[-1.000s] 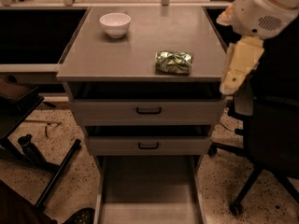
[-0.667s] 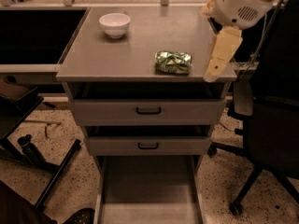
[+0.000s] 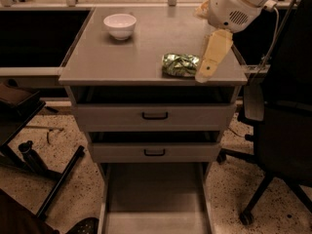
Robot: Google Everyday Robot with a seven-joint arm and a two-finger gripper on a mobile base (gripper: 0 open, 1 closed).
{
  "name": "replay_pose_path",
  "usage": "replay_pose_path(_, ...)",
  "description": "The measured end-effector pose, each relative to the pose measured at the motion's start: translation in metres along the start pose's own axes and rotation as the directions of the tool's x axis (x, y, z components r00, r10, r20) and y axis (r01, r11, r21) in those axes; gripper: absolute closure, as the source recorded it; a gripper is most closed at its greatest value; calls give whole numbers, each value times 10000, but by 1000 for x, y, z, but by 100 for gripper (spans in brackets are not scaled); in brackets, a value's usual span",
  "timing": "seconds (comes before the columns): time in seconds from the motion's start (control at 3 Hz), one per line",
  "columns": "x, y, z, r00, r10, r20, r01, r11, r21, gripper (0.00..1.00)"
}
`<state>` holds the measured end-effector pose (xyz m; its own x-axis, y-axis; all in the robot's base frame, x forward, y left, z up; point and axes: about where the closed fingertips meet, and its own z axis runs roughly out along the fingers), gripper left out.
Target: Place green can into bottom drawer
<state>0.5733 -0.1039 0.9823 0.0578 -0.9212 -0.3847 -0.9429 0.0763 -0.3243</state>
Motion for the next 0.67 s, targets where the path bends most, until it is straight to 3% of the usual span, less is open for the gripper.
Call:
replay_pose_path(0.33,4,-11,27,9996,273,-72,-272,9996,126,0)
replay_pose_path(0.67,17,-26,56,9943,1042,-222,-1029,9933,530,0)
